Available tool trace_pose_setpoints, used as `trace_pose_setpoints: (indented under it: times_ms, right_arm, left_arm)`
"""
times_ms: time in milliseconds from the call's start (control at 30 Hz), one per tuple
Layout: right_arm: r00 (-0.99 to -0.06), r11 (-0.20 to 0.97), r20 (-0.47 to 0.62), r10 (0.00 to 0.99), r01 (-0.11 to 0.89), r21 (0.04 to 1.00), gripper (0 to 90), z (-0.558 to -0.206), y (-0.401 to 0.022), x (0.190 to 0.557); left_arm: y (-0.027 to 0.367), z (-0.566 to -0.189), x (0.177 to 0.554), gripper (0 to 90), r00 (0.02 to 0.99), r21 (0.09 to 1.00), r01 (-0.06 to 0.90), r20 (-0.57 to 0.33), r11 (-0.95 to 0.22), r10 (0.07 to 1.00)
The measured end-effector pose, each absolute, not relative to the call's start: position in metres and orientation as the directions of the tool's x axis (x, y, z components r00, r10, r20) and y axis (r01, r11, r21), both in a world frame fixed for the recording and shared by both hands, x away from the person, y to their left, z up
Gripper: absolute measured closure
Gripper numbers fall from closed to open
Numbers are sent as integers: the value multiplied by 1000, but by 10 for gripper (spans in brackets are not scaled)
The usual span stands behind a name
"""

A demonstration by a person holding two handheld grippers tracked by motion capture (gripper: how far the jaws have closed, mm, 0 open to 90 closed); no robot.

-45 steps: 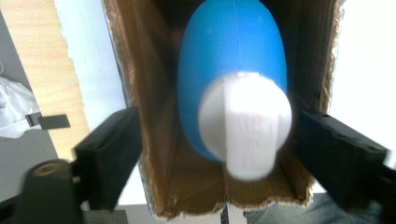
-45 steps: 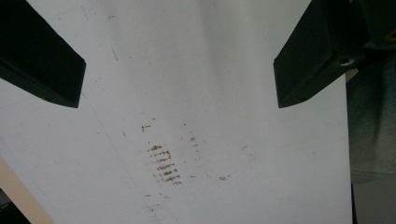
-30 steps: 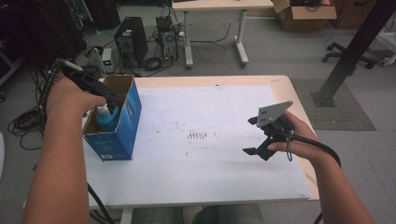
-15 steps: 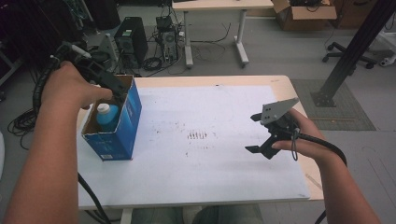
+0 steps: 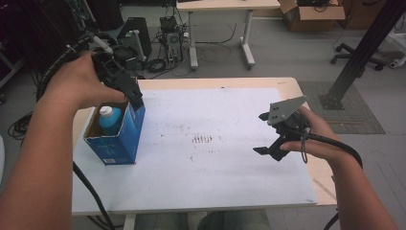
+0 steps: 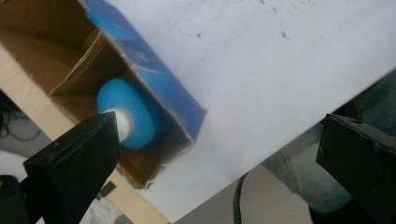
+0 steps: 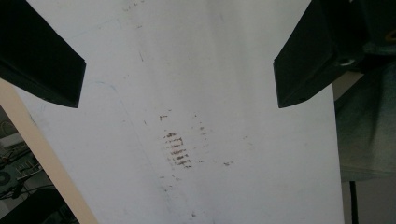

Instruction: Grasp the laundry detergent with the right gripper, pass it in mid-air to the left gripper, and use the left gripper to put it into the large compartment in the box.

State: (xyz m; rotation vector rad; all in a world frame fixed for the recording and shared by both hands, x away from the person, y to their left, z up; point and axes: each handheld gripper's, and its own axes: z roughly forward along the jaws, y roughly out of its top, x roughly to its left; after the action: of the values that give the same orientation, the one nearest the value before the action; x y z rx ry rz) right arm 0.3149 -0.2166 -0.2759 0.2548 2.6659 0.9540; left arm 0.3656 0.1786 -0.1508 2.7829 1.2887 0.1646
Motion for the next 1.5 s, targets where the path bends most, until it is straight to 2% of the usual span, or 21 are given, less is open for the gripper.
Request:
trace_pose_setpoints:
  times_ms: [333,500,667,1200,1500]
  right_arm:
    - [-940,805,-228,252,73,589,25,-264,-208,315]
    - [-941,820,-230,250,80,566,25,-259,-206,318]
    - [-944,837,-231,235,76,542,26,-257,-202,321]
    - [-960,884,-208,187,72,463,28,-262,-195,331]
    - [-972,911,-186,146,59,409,32,-275,-189,338]
  left_arm:
    - [161,-155,359,2,794,85,602,43,-794,606]
    - [149,-163,356,2,869,83,489,41,-868,494]
    - [136,-176,354,2,920,74,390,1,-918,391]
    - [96,-208,350,2,986,26,163,-27,-986,162]
    - [88,-235,351,2,990,-34,127,-57,-991,129]
